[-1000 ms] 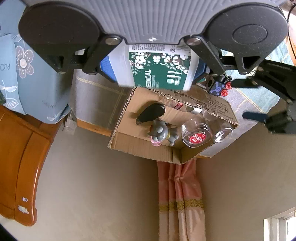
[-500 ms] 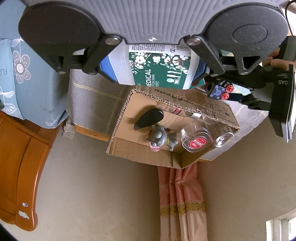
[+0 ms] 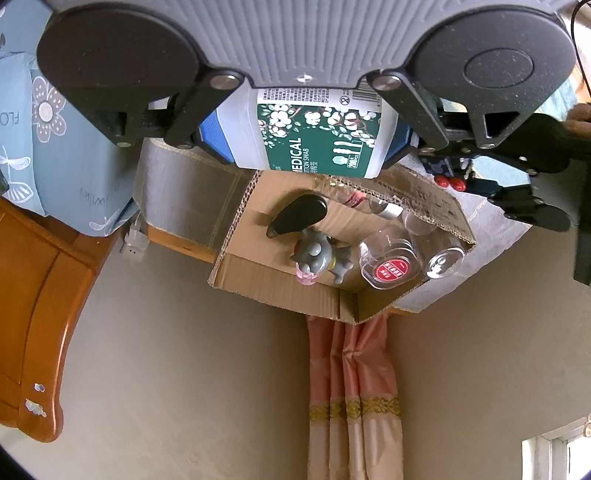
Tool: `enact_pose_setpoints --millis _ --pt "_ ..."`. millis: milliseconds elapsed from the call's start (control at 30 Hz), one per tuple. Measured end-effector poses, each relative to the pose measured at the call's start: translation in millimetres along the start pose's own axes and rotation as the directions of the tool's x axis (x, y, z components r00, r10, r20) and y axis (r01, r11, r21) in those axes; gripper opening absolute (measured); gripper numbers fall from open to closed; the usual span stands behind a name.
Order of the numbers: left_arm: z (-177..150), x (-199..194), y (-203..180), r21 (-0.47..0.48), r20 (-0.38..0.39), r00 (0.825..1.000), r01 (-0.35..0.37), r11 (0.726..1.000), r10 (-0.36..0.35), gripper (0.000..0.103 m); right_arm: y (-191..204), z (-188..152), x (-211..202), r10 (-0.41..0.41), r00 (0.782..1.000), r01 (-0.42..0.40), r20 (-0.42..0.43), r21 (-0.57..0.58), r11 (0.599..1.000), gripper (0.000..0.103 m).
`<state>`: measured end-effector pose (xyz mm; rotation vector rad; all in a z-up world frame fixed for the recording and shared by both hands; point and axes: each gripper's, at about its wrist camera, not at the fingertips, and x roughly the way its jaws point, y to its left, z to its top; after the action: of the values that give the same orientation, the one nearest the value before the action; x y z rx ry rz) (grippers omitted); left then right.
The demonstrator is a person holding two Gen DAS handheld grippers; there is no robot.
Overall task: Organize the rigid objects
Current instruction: 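Carry black train and medical bottle into the box and open both tools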
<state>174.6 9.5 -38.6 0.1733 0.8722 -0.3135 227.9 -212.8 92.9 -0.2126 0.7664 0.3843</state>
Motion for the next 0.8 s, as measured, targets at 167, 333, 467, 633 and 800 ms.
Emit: enact_pose_setpoints --millis 167,333,467,633,800 --pt "6 -12 -1 0.04 0.0 1.0 0.006 0.999 -0.006 0.047 -1 3 1 -0.002 1.0 0.002 -0.001 0.005 1.0 0.086" --pt "20 -31 -7 0.076 0.018 0.998 0.061 0.995 -0.063 0.047 1 9 -3 -0.002 1.0 0.002 0.008 -0.017 1.0 0.086" --pt "44 -50 -11 0.102 0.074 0.993 0.082 0.991 -0.09 0.047 0 20 -9 -0.003 1.0 0.004 0.03 -0.031 1.0 0.086" --pt "79 -48 -15 0.105 0.122 0.99 0.064 0.992 -0.077 0.047 0 36 -10 -0.006 0.999 0.008 0.047 -0.042 0.999 0.086" --pt "103 -21 -10 0.074 0.144 0.989 0.01 0.997 -0.021 0.064 3 48 -6 -0.018 0.999 0.021 0.047 -0.057 0.998 0.086"
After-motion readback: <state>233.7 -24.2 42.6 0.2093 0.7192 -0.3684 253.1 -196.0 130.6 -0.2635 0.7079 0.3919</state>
